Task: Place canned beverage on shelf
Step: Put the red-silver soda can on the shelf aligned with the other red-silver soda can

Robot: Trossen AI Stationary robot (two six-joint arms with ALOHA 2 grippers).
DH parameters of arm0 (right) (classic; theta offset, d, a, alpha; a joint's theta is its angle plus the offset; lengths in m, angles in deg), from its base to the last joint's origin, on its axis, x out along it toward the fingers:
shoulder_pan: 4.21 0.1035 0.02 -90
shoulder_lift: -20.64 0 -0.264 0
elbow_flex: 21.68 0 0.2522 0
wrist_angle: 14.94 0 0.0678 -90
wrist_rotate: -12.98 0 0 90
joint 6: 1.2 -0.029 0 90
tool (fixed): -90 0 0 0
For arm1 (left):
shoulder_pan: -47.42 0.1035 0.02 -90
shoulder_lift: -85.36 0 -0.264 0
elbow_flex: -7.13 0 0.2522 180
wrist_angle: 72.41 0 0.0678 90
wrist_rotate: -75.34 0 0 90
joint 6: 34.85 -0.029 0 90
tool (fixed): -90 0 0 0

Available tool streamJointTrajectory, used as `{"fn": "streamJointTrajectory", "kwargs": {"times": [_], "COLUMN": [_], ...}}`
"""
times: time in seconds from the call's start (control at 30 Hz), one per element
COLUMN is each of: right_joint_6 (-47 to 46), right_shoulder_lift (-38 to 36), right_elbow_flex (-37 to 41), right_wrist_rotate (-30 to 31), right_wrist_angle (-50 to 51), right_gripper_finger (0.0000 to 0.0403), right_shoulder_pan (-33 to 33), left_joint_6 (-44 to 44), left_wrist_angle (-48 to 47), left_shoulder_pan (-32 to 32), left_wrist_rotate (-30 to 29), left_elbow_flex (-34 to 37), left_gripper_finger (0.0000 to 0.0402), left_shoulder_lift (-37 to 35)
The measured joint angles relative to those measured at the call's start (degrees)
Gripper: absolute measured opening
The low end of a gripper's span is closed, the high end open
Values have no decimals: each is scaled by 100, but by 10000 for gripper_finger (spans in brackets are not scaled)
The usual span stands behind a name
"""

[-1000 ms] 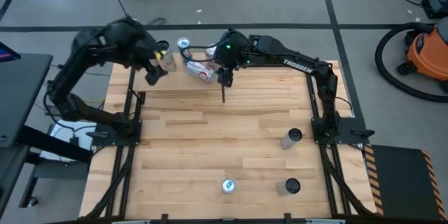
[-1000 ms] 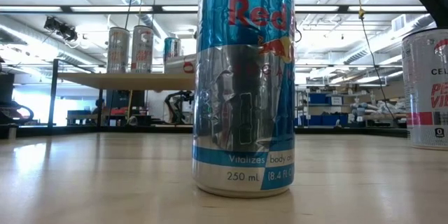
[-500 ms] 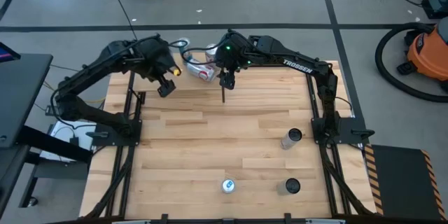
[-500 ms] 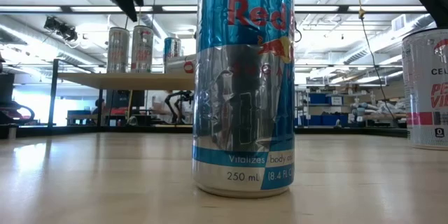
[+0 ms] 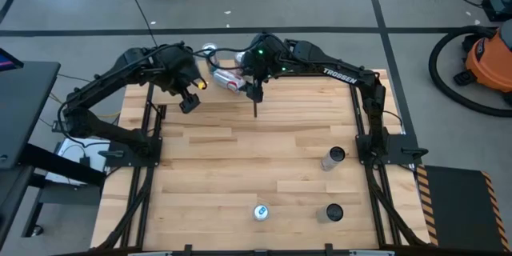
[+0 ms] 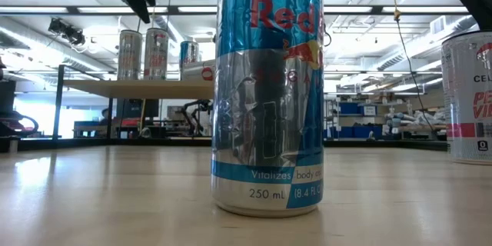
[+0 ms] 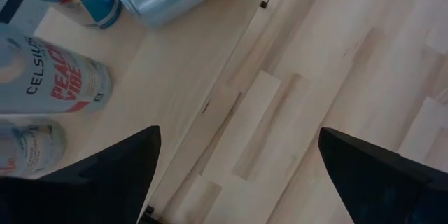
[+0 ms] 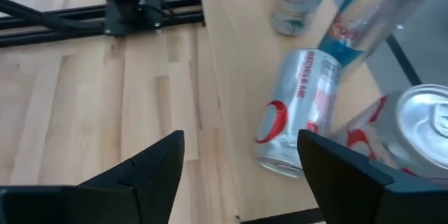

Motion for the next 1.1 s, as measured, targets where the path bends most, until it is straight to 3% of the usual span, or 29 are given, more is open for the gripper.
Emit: {"fn": "streamJointTrajectory", "kwargs": {"times": [0.23, 0.47, 0.73, 1.1], "right_joint_6": [186, 278, -27, 421], "right_shoulder_lift": [0, 0, 7, 11], "right_elbow_flex": [0, 7, 339, 1162], "right_wrist_rotate": [-49, -68, -788, 635], "right_wrist_angle": [-85, -165, -361, -1304], "right_gripper_finger": [309, 360, 397, 389], "right_shoulder_pan": [44, 48, 36, 167], "left_joint_6": [0, -4, -9, -13], "left_wrist_angle": [-66, -66, -105, -155], "left_shoulder_pan": [-1, -1, -1, -1], "left_wrist_rotate": [1, 1, 1, 1], "left_elbow_flex": [-2, -2, -4, -4], "left_gripper_finger": [389, 389, 389, 389], "left_shoulder_lift": [0, 0, 0, 0]}}
